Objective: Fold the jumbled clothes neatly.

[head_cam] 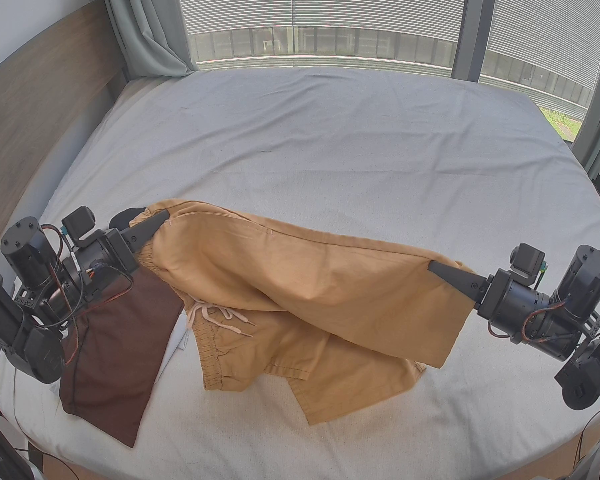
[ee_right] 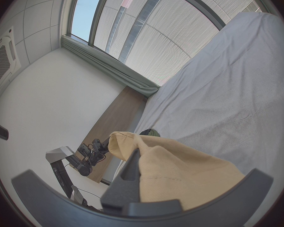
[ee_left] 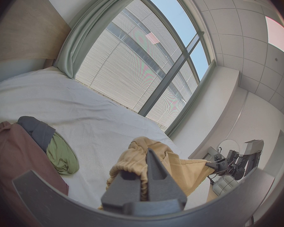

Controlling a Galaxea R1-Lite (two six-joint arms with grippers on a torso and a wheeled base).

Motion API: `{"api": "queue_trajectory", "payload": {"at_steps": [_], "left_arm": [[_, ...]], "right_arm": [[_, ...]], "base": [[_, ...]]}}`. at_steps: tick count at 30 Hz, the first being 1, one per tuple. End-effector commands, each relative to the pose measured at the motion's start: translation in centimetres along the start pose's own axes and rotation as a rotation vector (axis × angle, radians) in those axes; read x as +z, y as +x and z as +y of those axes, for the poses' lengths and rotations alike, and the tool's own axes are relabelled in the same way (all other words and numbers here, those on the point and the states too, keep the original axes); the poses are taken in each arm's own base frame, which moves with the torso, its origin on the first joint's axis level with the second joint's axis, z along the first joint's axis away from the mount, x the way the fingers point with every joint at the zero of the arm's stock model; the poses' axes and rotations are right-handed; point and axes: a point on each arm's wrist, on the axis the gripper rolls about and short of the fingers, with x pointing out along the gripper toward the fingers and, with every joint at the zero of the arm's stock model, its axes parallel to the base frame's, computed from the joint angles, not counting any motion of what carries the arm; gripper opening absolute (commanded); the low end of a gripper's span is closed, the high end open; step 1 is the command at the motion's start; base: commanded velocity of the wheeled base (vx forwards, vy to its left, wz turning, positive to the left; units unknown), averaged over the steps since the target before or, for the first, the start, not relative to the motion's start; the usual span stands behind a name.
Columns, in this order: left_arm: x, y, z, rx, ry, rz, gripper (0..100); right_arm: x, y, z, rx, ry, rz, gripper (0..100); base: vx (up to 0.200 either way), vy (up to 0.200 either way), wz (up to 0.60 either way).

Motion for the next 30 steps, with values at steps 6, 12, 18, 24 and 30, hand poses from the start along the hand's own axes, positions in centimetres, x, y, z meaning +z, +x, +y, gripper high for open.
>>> {"api": "queue_trajectory", "payload": {"at_steps": [6, 12, 18, 24, 30], "left_arm": [[0.4, -0.4, 0.5, 0.02, 0.005, -0.011, 0], [0.3, -0.5, 1.0, 0.034, 0.004, -0.008, 0], [0.3, -0.5, 1.4, 0.042, 0.001, -0.009, 0], [0.1, -0.4, 1.7, 0.053, -0.003, -0.009, 0], [0.2, -0.4, 1.8, 0.056, -0.005, -0.01, 0]], "right_arm": [[0.4, -0.1, -0.1, -0.004, -0.005, -0.014, 0], [0.6, -0.2, -0.3, -0.01, -0.007, -0.025, 0], [1.0, -0.5, -0.6, -0.013, -0.009, -0.029, 0], [1.5, -0.6, -0.9, -0.021, -0.015, -0.048, 0], [1.9, -0.7, -1.2, -0.033, -0.019, -0.064, 0]], "base": [[0.0, 0.0, 0.0], [0.0, 0.0, 0.0], [0.0, 0.0, 0.0], [0.0, 0.0, 0.0], [0.0, 0.0, 0.0]]}}
